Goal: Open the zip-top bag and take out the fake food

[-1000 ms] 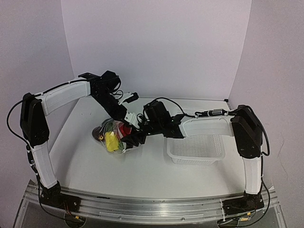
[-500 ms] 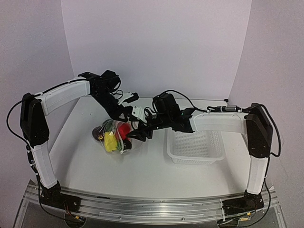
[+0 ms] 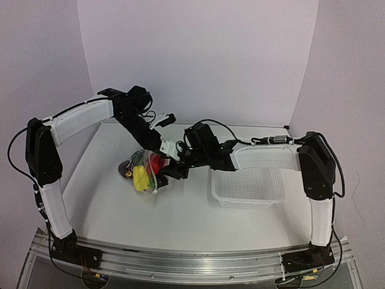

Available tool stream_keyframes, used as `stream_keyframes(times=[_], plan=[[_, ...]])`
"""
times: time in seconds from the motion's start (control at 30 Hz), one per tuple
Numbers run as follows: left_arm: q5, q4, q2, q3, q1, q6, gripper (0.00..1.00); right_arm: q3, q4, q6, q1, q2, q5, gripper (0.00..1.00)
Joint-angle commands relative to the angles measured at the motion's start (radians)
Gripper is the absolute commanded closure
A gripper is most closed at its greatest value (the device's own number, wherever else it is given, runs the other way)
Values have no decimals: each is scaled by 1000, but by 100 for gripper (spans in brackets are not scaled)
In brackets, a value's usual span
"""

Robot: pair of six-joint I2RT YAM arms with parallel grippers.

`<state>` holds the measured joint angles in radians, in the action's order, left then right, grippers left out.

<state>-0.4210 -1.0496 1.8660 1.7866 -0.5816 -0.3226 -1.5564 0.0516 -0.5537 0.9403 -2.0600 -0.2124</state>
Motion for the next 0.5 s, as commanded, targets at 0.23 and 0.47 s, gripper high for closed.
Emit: stream_keyframes(times=[0.23, 0.47], plan=[[-103, 23, -23, 35, -3, 46, 100, -107, 117, 85, 19, -98, 142, 30], [-191, 32, -23, 36, -3, 96, 100, -115, 221, 121, 28, -162, 263, 23]])
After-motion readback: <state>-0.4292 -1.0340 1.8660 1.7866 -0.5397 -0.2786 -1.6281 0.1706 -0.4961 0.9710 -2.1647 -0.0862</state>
